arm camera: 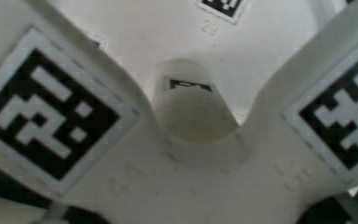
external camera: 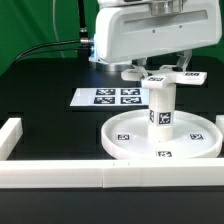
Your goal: Assemble round table
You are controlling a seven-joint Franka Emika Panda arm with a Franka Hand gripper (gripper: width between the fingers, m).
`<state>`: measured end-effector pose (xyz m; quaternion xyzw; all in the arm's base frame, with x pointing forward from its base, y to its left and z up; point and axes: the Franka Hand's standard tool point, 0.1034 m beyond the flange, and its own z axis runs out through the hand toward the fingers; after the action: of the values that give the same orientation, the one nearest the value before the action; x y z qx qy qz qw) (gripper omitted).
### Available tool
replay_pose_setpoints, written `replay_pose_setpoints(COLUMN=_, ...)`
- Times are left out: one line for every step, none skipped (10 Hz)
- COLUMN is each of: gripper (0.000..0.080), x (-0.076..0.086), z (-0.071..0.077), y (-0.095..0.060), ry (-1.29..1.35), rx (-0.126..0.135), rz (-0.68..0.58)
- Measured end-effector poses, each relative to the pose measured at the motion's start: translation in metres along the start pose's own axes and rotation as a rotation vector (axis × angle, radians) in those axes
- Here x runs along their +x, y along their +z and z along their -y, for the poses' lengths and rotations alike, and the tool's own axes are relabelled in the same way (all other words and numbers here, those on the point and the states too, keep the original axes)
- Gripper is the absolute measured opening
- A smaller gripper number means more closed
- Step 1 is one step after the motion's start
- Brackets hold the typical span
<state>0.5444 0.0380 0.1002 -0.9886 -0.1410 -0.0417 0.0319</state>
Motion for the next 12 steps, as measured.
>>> replay_pose_setpoints(gripper=0.0450, x=0.0003, z=0.0017, y=0.0002, ry=0.087, rx=0.001, rz=-0.010)
replay_pose_setpoints(gripper=0.0450, x=0.0006, z=0.0018, y=0.0002, ry=0.145, rx=0.003, rz=-0.011)
replay_pose_setpoints(gripper=0.0450, x=0.0006, z=0.0018, y=0.0003, ry=0.217, rx=0.004, rz=-0.011)
replay_pose_setpoints(gripper=0.0450, x=0.0006, z=0.0019, y=0.0003, ry=0.245, rx=0.004, rz=-0.011)
replay_pose_setpoints(gripper=0.0452, x=0.0007, z=0.0020, y=0.0005, ry=0.342, rx=0.010, rz=-0.012)
replay_pose_setpoints(gripper=0.0452, x=0.0007, z=0.0019, y=0.0005, ry=0.375, rx=0.010, rz=-0.012)
replay_pose_setpoints(gripper=0.0452, x=0.0006, z=0.0020, y=0.0006, ry=0.479, rx=0.016, rz=-0.013)
replay_pose_setpoints(gripper=0.0452, x=-0.0012, z=0.0019, y=0.0009, ry=0.646, rx=0.031, rz=-0.015)
replay_pose_setpoints(gripper=0.0452, x=-0.0017, z=0.0025, y=0.0009, ry=0.776, rx=0.034, rz=-0.013)
replay_pose_setpoints(gripper=0.0452, x=-0.0017, z=0.0027, y=0.0009, ry=0.877, rx=0.033, rz=-0.012)
replay_pose_setpoints(gripper=0.0452, x=-0.0017, z=0.0026, y=0.0010, ry=0.956, rx=0.032, rz=-0.013)
replay_pose_setpoints(gripper=0.0452, x=-0.0020, z=0.0017, y=0.0012, ry=1.071, rx=0.037, rz=-0.011)
